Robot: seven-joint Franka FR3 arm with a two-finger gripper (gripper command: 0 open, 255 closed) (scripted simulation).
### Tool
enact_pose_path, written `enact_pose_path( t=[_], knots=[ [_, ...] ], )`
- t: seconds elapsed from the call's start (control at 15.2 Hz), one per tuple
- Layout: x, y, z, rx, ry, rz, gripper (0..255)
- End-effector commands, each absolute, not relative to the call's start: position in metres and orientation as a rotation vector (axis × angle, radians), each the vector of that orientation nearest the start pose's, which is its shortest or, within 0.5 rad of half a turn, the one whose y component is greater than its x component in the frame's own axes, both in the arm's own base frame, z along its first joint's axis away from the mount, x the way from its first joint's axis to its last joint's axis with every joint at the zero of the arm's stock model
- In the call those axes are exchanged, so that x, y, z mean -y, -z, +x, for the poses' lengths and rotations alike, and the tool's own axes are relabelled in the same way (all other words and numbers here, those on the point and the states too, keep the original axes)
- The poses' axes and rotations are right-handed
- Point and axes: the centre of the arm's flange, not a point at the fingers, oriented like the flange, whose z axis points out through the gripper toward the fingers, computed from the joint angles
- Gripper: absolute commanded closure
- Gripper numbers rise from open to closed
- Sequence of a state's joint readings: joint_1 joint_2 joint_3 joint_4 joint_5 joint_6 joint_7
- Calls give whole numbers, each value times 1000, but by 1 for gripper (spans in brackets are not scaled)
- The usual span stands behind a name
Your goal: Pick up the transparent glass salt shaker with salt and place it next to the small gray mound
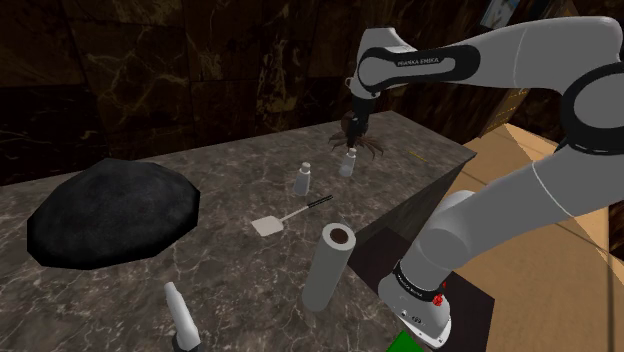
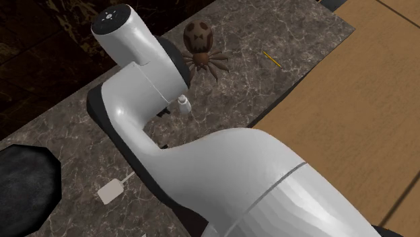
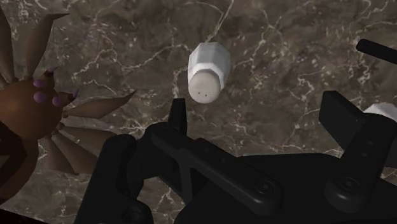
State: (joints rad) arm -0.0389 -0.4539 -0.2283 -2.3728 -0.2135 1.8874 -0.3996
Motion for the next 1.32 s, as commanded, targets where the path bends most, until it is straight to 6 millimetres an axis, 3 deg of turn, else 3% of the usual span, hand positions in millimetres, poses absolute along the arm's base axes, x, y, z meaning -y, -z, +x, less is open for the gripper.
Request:
enact_pose_path(
  t=[0.0,0.07,0.59,1.06,1.12,1.25],
  knots=[
    [151,-470,404,388,-113,-3196,0],
    [159,-464,409,396,-114,-3192,0],
    [162,-424,407,396,-114,-3192,0],
    [162,-424,407,396,-114,-3192,0],
    [162,-424,407,396,-114,-3192,255],
    [162,-424,407,396,-114,-3192,255]
  ],
)
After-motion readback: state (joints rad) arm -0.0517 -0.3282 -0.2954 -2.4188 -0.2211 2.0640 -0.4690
